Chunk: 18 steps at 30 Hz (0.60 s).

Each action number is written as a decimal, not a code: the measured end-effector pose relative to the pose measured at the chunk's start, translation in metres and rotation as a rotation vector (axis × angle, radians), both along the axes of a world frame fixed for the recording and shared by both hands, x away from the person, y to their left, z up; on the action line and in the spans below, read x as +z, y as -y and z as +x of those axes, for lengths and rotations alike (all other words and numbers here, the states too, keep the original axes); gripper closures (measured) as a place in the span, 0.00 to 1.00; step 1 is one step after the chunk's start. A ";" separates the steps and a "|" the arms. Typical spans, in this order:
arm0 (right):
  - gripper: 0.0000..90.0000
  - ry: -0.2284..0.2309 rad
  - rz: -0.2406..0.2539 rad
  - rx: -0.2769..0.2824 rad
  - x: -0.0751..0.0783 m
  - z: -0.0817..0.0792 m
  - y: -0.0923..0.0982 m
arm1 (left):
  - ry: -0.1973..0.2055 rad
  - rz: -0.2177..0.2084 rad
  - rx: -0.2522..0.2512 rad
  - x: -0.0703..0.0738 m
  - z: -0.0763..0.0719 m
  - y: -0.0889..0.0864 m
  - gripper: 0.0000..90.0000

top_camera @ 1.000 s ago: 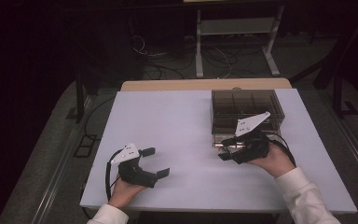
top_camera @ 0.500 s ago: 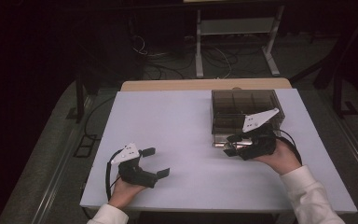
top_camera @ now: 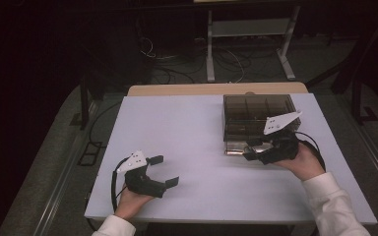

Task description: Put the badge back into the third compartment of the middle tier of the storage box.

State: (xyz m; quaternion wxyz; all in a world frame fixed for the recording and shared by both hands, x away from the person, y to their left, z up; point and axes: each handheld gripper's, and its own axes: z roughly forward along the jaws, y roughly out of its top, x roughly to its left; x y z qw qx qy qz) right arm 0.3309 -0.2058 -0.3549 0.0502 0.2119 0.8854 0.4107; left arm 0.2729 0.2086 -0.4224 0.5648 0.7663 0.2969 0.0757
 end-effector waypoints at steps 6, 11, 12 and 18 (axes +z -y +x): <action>0.52 -0.001 0.001 -0.015 0.001 0.003 0.008 | 0.002 0.001 0.003 0.000 0.000 0.000 0.00; 0.52 0.001 0.000 -0.028 0.003 0.005 0.013 | 0.000 0.002 0.004 0.000 0.000 0.000 0.00; 0.52 -0.001 -0.001 -0.032 0.003 0.006 0.014 | 0.001 0.001 0.004 0.000 0.000 0.000 0.00; 0.52 0.001 -0.003 -0.053 0.005 0.010 0.023 | 0.000 0.000 0.005 0.000 0.000 0.000 0.00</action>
